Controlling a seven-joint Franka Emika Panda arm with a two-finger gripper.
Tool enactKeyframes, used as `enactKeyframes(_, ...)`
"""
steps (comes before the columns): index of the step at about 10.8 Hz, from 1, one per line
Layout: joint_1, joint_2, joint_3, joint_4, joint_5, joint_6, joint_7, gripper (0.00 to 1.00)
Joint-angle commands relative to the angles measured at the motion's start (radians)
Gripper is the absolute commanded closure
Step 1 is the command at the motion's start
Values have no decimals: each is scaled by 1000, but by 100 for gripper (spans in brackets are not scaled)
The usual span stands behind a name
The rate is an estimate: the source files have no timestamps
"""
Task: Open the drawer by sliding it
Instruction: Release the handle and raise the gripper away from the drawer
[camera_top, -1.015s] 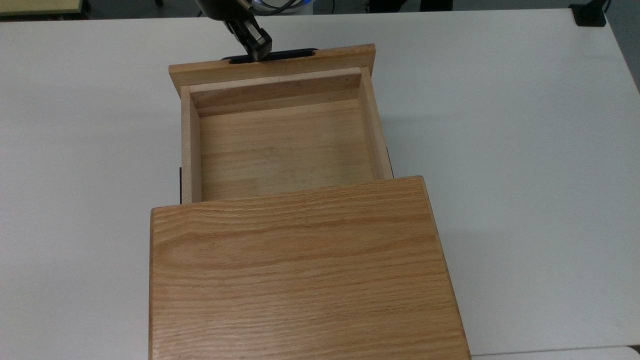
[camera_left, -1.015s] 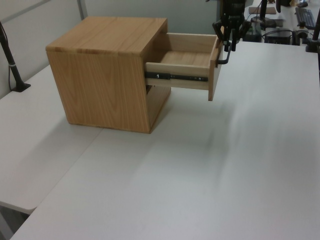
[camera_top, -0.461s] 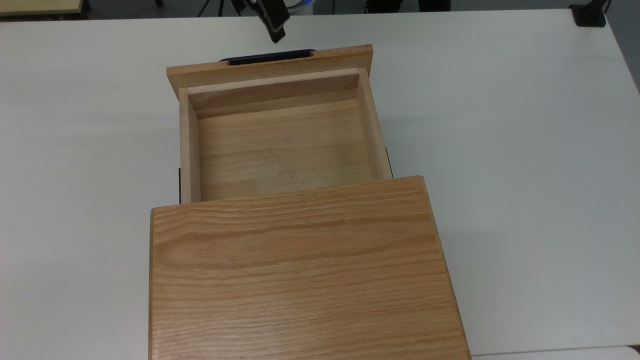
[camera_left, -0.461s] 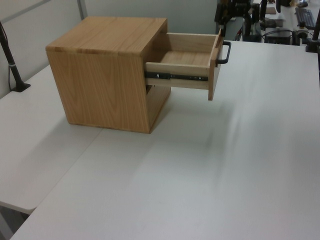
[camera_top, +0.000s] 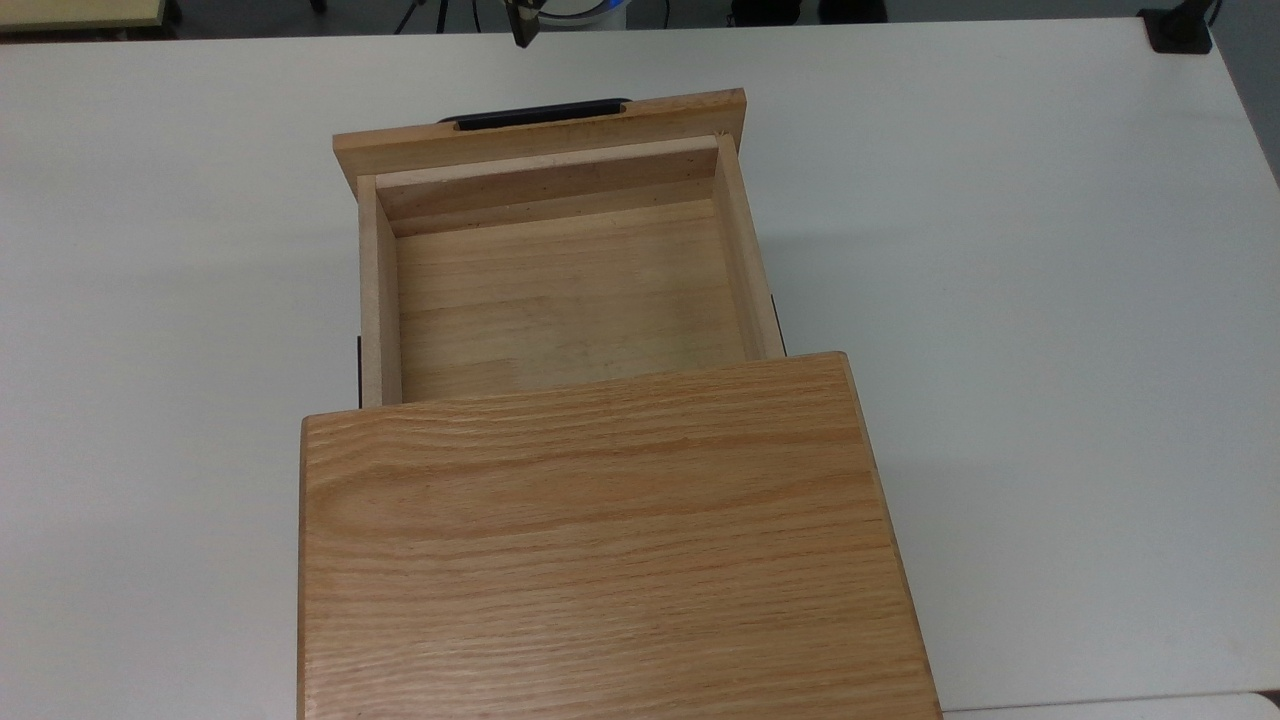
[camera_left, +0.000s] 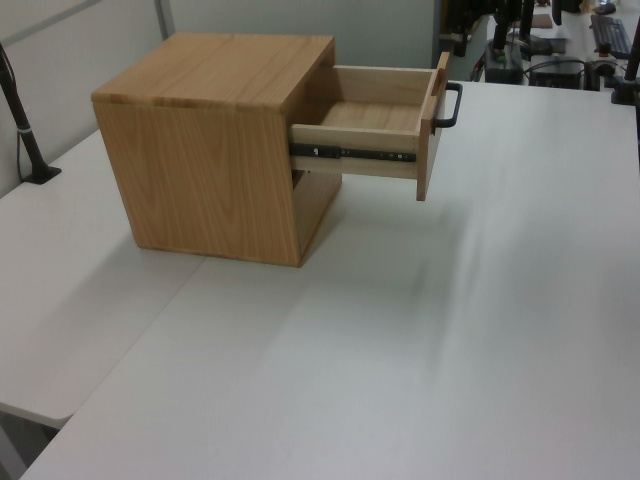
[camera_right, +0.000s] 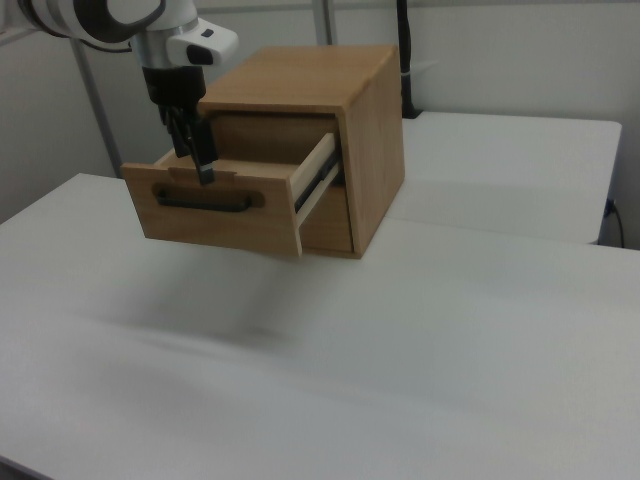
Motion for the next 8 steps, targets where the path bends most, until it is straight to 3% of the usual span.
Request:
enactKeyframes(1,36,-21,-16,-31,-84,18,-197,0)
enactKeyframes(2,47,-19,-21,-42,-124,47,-308,0)
enactKeyframes(5,38,-7,-24,-45,-138,84,-510,0)
enactKeyframes(8,41,-7,-26,-48,-138,79,-452,0)
